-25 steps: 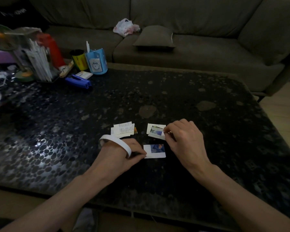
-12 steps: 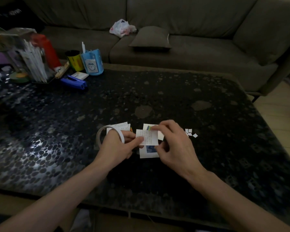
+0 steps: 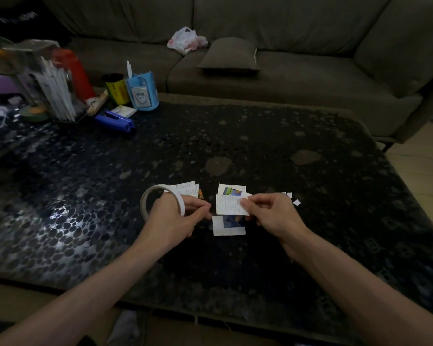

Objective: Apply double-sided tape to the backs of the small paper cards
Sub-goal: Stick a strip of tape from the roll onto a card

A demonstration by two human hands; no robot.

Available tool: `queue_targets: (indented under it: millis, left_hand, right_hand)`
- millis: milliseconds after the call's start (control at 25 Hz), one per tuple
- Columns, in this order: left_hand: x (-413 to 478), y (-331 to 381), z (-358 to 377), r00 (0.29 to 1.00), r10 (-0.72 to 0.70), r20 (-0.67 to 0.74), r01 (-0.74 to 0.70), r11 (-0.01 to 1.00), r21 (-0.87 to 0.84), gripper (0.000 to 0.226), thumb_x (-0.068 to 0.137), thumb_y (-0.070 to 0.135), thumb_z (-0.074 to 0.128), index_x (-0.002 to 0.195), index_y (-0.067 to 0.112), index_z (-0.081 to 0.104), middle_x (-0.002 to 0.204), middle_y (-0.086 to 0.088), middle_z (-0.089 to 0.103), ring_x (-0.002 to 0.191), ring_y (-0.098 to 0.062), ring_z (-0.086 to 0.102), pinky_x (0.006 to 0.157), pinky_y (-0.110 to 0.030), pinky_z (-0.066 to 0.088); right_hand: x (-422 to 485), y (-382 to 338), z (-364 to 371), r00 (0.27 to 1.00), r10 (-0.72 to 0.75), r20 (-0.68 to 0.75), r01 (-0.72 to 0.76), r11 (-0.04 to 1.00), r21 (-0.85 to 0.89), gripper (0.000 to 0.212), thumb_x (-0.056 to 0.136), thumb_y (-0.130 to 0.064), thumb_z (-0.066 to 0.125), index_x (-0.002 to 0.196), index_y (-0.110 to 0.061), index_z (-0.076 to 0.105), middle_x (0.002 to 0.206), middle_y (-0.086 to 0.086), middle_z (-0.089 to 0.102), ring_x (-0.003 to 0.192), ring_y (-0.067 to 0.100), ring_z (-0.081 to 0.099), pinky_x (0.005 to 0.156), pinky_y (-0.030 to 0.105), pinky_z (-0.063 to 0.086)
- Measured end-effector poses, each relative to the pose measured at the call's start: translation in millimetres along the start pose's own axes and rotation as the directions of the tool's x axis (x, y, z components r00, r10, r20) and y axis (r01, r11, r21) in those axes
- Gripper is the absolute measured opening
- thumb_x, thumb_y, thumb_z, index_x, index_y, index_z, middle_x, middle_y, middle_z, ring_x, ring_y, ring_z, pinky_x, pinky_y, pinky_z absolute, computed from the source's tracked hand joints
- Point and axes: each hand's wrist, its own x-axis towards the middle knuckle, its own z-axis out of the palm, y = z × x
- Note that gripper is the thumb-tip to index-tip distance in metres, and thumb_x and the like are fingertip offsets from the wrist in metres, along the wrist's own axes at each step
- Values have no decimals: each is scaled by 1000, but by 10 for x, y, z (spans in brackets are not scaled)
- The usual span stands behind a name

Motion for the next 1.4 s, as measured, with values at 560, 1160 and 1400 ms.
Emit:
queue_targets:
  millis: [560, 1160, 1400]
  left_hand:
    - [-223, -297, -216, 883, 329, 336, -470, 626, 623, 37, 101, 44, 58, 138, 51, 60, 119, 18, 52, 76, 0, 44, 64, -16, 36]
    - [-232, -238, -187, 878, 300, 372, -477, 590, 651, 46, 104, 44, 48, 149, 52, 46, 124, 16, 48, 68, 3, 35, 64, -19, 39]
    - [-226, -189, -152, 876, 303, 376, -483, 565, 670, 44, 105, 43, 48, 148, 53, 47, 123, 13, 48, 62, 3, 32, 55, -14, 24]
  right_hand:
    - [-39, 34, 9, 996, -82, 43, 90, 963, -255, 19, 92, -32, 79, 108, -28, 68, 82, -5, 79, 87, 6, 73, 75, 23, 52]
    - [-57, 12, 29, 991, -80, 110, 111, 940, -321, 24, 95, -27, 76, 113, -34, 62, 89, -6, 78, 89, 3, 71, 69, 16, 46]
    - [-66, 6, 40, 989, -100, 109, 133, 922, -363, 26, 94, -26, 77, 110, -37, 60, 83, -8, 77, 84, 1, 72, 67, 14, 46]
